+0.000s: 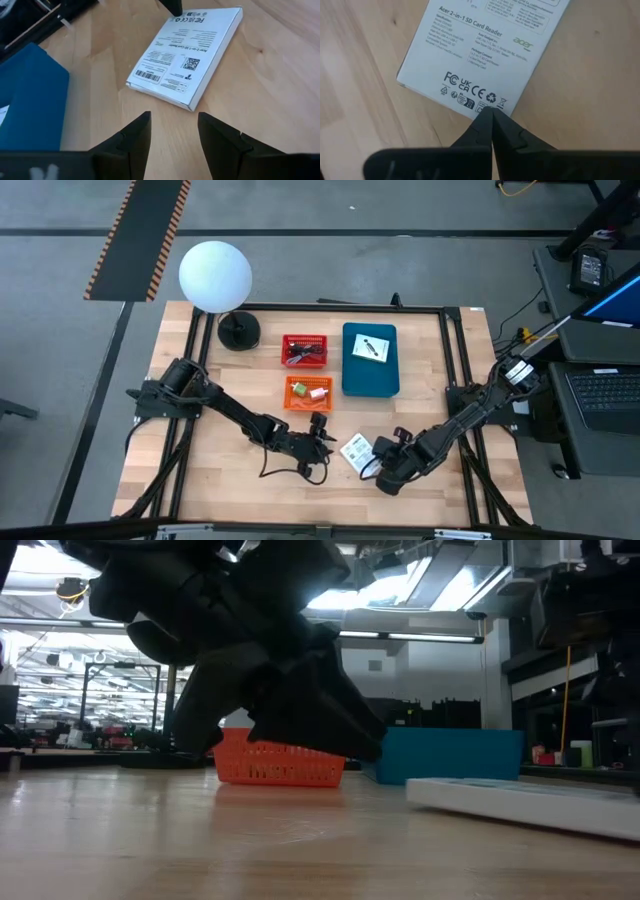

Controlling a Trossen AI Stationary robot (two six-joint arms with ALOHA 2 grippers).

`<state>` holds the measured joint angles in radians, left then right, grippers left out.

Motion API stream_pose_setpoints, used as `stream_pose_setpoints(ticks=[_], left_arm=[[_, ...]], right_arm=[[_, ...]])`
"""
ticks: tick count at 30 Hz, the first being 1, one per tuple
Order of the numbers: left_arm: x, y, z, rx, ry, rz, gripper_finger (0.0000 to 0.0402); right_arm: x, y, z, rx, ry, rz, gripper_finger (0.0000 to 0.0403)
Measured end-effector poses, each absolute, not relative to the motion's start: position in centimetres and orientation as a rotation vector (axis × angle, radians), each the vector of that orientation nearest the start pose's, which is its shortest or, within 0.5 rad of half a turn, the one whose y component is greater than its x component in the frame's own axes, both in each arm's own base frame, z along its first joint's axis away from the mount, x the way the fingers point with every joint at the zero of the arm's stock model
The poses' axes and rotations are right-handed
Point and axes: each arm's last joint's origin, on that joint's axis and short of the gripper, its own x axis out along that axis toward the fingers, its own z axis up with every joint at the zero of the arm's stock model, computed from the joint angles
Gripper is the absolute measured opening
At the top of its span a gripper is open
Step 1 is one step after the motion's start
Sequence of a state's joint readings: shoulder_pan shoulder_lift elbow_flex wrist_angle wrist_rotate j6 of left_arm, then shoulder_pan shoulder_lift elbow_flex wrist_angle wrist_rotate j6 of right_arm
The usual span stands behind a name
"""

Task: Pick and place items into bin
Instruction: Put the white card reader box into the blue bin

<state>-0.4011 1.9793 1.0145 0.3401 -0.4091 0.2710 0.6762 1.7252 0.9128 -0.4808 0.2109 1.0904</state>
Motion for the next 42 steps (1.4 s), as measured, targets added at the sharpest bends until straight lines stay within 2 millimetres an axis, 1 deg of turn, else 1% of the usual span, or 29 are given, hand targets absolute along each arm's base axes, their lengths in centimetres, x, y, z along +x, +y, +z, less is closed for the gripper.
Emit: stream_pose_setpoints(ticks=[5, 10, 15, 22, 26, 42], left_arm=[[36.3, -14.3, 12.3, 0.525, 0.574, -0.077, 0.0161], [36.3, -14.3, 12.3, 0.525, 0.574, -0.076, 0.016], [36.3, -14.3, 12.3, 0.526, 0.576, -0.07, 0.0161], [36.3, -14.3, 12.3, 0.525, 0.576, -0.068, 0.0159], [36.3, -14.3, 12.3, 0.518, 0.578, -0.066, 0.0161], [36.3, -14.3, 12.3, 0.517, 0.577, -0.066, 0.0157]], right_arm=[[23.8, 17.9, 14.3, 0.375, 1.149, -0.295, 0.0], [23.6, 17.7, 16.0, 0.383, 1.118, -0.298, 0.0], [23.4, 17.5, 16.2, 0.372, 1.132, -0.306, 0.0], [23.2, 17.3, 16.1, 0.361, 1.15, -0.328, 0.0], [23.0, 17.3, 15.5, 0.368, 1.153, -0.344, 0.0], [23.1, 17.4, 14.8, 0.368, 1.147, -0.342, 0.0]])
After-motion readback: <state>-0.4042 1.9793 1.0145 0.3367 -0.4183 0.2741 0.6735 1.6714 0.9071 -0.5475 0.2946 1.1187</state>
